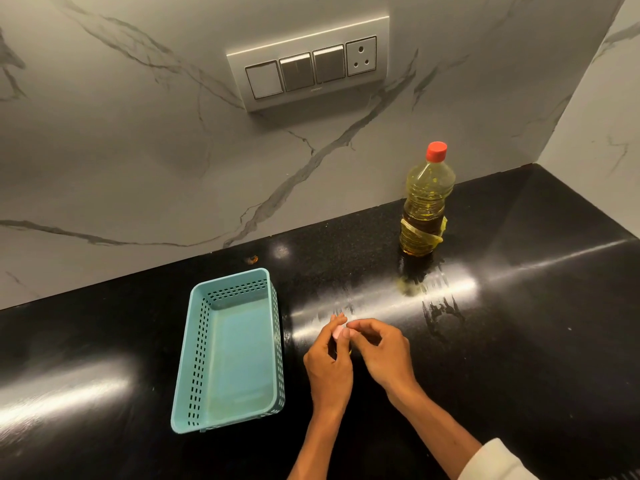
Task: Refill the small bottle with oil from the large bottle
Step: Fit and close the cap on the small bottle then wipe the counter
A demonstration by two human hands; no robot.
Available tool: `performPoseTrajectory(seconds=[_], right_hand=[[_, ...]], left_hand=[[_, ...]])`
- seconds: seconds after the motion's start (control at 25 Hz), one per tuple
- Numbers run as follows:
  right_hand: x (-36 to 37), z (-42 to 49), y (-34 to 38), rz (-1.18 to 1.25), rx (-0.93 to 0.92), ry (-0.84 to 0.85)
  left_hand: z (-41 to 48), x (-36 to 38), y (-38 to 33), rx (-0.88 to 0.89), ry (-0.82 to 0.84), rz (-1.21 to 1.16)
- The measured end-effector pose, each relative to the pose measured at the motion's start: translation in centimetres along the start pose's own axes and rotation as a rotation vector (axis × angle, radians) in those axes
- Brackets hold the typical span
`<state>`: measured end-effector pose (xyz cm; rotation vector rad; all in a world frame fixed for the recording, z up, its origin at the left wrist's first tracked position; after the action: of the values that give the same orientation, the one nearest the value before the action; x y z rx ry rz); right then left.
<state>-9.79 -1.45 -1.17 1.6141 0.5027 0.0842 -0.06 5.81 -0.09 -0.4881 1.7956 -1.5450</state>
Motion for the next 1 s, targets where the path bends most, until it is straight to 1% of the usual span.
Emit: performPoseTrajectory(seconds=[0.08, 0.2, 0.36, 0.56, 0.72, 0.92, 1.0], right_hand=[[0.2, 0.0, -0.1, -0.09, -0.052, 0.002], [0.7, 0.3, 0.0, -0.236, -0.096, 0.06], [0.3, 0.6, 1.3, -0.196, -0.161, 0.039], [0.6, 0.5, -0.4, -0.262, -0.056, 0.1], [0.2, 0.6, 0.3, -0.187, -0.115, 0.068], [0.5, 0.6, -0.9, -0.258, -0.058, 0.136], [0.2, 0.7, -0.8, -0.227, -0.053, 0.115]], left_hand=[[0.0, 0.1, 0.1, -0.004, 0.059, -0.067], [0.0, 0.2, 0.7, -0.005, 0.109, -0.114], [0.1, 0.2, 0.3, 0.011, 0.144, -0.152], [0.1, 0.2, 0.5, 0.03, 0.16, -0.168], [0.3, 0.2, 0.4, 0.005, 0.188, -0.203], [0.4, 0.1, 0.6, 0.017, 0.226, -0.221], [0.6, 0.0, 0.5, 0.022, 0.248, -0.216]])
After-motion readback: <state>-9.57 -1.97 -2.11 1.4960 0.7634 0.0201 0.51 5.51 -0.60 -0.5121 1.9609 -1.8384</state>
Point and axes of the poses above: each hand's wrist, its own z-axis towards the middle knuckle, its own x-axis out of the palm, y = z × x, the point moved 4 cm from there along z, towards the middle knuckle, and after that the axes turned 3 degrees about -x, right-handed, at the moved point
